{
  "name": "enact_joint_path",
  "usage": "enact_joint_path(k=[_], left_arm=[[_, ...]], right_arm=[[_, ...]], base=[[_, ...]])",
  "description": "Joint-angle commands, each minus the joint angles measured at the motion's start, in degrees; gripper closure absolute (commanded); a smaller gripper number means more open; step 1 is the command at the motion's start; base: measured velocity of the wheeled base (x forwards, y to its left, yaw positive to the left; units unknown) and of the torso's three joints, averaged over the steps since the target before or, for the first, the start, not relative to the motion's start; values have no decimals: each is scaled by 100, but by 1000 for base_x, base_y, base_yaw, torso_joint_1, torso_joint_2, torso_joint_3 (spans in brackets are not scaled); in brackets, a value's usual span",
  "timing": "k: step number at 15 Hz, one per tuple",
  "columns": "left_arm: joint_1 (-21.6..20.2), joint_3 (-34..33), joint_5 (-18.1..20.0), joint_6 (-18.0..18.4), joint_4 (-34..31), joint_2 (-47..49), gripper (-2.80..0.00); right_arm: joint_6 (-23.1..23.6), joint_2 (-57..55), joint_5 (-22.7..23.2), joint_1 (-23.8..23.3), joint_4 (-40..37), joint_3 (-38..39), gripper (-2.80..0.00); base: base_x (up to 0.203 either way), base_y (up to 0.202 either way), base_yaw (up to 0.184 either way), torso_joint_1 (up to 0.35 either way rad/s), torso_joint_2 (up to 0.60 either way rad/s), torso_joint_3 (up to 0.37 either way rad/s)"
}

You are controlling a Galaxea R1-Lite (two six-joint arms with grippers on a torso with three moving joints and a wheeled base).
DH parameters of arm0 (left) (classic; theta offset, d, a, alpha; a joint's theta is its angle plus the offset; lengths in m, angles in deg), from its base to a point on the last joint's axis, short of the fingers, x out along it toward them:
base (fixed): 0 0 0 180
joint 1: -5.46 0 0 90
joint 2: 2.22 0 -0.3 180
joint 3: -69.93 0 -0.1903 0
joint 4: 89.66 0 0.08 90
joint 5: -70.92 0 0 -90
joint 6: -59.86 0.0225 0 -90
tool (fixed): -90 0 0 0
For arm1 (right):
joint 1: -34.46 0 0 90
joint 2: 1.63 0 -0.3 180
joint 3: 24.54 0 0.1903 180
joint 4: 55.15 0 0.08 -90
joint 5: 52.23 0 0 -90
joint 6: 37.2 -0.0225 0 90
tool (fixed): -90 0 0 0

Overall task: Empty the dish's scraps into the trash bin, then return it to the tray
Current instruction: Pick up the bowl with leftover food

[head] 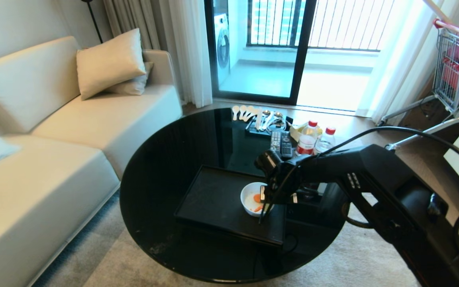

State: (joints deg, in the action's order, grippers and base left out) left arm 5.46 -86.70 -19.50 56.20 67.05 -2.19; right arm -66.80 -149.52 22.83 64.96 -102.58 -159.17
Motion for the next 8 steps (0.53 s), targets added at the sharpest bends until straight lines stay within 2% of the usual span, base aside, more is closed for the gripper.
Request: enact_joint_path(k=[1, 4, 8], left_arm=[[0, 0, -2, -3, 1, -2, 0], [-1, 0, -2, -3, 1, -2, 0], [-3, 0, -2, -3, 1, -2, 0]], right_arm=[[-77, 49, -18, 0, -19, -1, 0], [-329, 266, -18, -30, -77, 13, 0], [-959, 641, -18, -173, -407, 38, 0]], base=[[0, 0, 0, 0, 0, 0], [0, 0, 0, 0, 0, 0], [0, 0, 0, 0, 0, 0]])
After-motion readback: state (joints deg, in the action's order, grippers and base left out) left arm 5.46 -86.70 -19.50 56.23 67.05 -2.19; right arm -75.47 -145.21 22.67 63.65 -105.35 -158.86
